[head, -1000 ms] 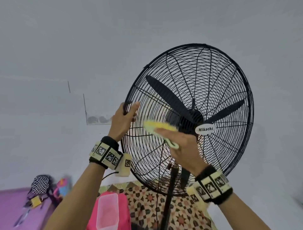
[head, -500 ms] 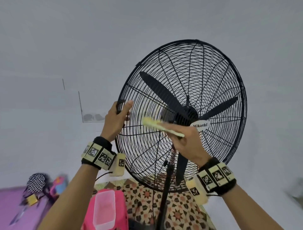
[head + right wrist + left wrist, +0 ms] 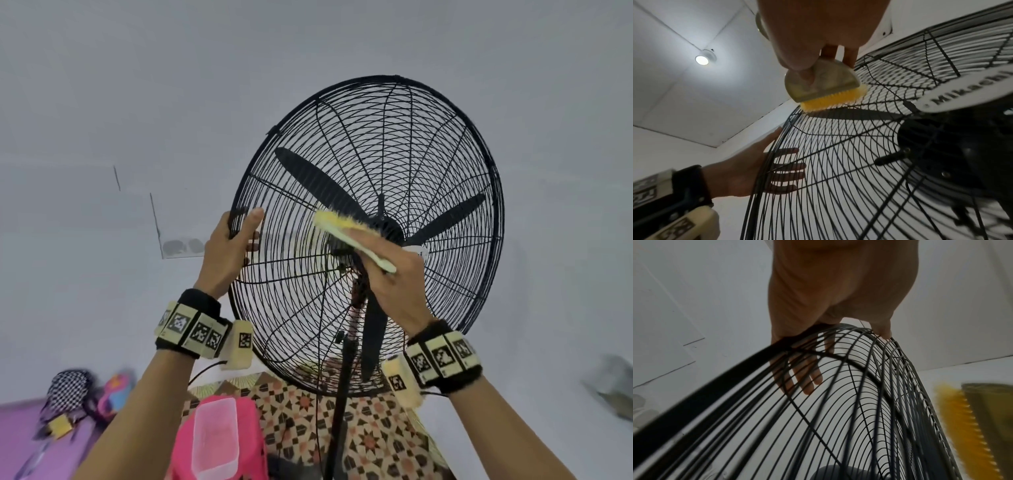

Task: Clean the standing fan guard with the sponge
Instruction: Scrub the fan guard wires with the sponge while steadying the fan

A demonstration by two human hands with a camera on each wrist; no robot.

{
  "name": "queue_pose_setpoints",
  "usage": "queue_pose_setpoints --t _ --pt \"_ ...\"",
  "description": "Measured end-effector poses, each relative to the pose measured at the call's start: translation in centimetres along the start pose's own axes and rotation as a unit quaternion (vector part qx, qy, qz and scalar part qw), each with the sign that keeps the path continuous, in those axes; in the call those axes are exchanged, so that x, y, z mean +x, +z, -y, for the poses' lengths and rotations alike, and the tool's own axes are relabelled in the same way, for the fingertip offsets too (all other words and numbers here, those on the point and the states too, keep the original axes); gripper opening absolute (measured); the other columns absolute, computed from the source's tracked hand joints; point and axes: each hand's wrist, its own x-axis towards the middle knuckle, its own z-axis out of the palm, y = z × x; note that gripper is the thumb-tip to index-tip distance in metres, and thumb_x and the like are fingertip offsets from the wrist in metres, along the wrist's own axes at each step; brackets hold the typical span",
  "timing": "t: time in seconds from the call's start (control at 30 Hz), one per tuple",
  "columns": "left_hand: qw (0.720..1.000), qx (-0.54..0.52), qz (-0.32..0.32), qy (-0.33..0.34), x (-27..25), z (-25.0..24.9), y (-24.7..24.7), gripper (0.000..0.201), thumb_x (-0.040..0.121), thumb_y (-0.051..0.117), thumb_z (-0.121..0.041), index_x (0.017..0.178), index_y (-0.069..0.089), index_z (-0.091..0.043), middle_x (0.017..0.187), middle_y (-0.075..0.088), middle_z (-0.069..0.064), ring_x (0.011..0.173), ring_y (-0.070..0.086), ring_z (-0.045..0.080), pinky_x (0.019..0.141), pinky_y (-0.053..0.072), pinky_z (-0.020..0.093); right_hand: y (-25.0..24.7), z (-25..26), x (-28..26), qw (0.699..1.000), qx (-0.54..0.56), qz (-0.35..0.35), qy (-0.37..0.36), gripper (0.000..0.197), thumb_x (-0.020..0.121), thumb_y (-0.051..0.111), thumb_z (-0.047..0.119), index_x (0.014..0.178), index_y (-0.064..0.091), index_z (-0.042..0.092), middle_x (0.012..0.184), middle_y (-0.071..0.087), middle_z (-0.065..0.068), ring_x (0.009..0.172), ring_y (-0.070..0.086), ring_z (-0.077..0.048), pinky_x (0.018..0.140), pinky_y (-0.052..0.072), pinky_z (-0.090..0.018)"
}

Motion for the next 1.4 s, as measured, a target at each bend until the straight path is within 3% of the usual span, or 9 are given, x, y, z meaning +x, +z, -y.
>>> queue_pose_setpoints --t 0.23,0.3,0.4,0.67,0.8,0.9,1.03,1.2,1.4 --pt "1.0 0.003 -0.005 -0.001 0.1 0.2 -0.2 0.052 0.088 0.052 -0.084 0.121 0.058 -0.044 0.109 0.075 -0.004 0.096 0.074 0.01 0.085 0.057 0.039 -0.2 -0.8 -2.7 0.991 -0.026 0.126 -0.028 0.055 0.084 0.076 -0.011 0.128 0.068 0.019 0.12 0.072 -0.001 0.081 0.058 0.022 0.065 0.042 0.003" --pt "1.0 0.003 -0.001 0.002 -0.1 0.0 -0.2 0.05 0.086 0.052 -0.086 0.116 0.058 -0.047 0.109 0.076 -0.004 0.095 0.075 0.009 0.082 0.055 0.036 -1.0 -1.2 -1.6 0.996 -0.002 0.088 -0.022 0.049 0.089 0.071 -0.008 0.129 0.067 0.019 0.118 0.074 -0.008 0.063 0.057 0.015 0.05 0.039 -0.001" --pt "1.0 0.004 0.002 0.004 -0.1 -0.1 -0.1 0.058 0.083 0.051 -0.088 0.122 0.056 -0.046 0.11 0.075 -0.004 0.096 0.075 0.011 0.082 0.055 0.037 -1.5 -1.8 0.5 1.0 -0.009 0.021 -0.019 0.045 0.091 0.07 -0.006 0.131 0.066 0.016 0.126 0.068 -0.005 0.076 0.061 0.014 0.058 0.044 0.0" --pt "1.0 0.004 -0.005 0.0 -0.2 0.0 0.0 0.056 0.082 0.051 -0.089 0.118 0.057 -0.047 0.108 0.075 -0.003 0.096 0.075 0.013 0.095 0.057 0.048 -2.1 -2.4 -2.0 0.994 0.011 0.104 -0.027 0.036 0.092 0.068 0.012 0.127 0.069 0.02 0.118 0.071 0.008 0.065 0.063 0.004 0.046 0.049 -0.013" --pt "1.0 0.003 -0.002 0.0 -0.3 -0.2 0.0 0.054 0.083 0.053 -0.089 0.118 0.057 -0.048 0.107 0.075 -0.003 0.095 0.075 0.012 0.096 0.057 0.05 -1.7 -2.7 -0.1 0.999 -0.019 0.033 -0.026 0.043 0.092 0.072 0.0 0.13 0.069 0.017 0.128 0.067 0.002 0.088 0.061 0.018 0.064 0.05 -0.005" --pt "1.0 0.003 -0.003 -0.005 -0.2 -0.3 -0.1 0.062 0.085 0.053 -0.086 0.128 0.057 -0.042 0.109 0.075 -0.002 0.096 0.075 0.013 0.096 0.057 0.051 -1.5 -2.5 -1.3 0.995 -0.032 0.08 -0.043 0.039 0.093 0.069 0.013 0.13 0.065 0.024 0.117 0.071 0.005 0.071 0.058 0.02 0.055 0.048 -0.004" --pt "1.0 -0.005 -0.003 -0.014 -0.3 -0.3 -0.2 0.056 0.082 0.055 -0.089 0.119 0.057 -0.047 0.108 0.076 0.0 0.099 0.075 0.018 0.095 0.058 0.055 -2.6 -2.7 -2.2 0.996 -0.002 0.086 -0.019 0.038 0.093 0.065 0.02 0.13 0.066 0.028 0.112 0.074 0.009 0.062 0.066 -0.004 0.045 0.052 -0.021" --pt "1.0 -0.008 0.001 -0.014 -0.3 -0.3 -0.1 0.051 0.085 0.055 -0.086 0.116 0.059 -0.046 0.113 0.074 -0.001 0.104 0.073 0.018 0.098 0.057 0.053 -2.8 -3.9 -1.3 0.998 -0.027 0.052 -0.005 0.039 0.092 0.069 0.008 0.13 0.067 0.02 0.115 0.072 -0.001 0.069 0.061 0.014 0.051 0.041 -0.001" --pt "1.0 -0.018 -0.007 -0.022 -0.5 -0.4 0.0 0.041 0.091 0.055 -0.079 0.116 0.059 -0.046 0.114 0.072 -0.003 0.102 0.073 0.018 0.094 0.058 0.049 -4.4 -4.3 -2.3 0.995 0.016 0.098 0.015 0.038 0.094 0.068 0.019 0.131 0.066 0.027 0.116 0.07 0.017 0.058 0.064 -0.008 0.042 0.05 -0.023"
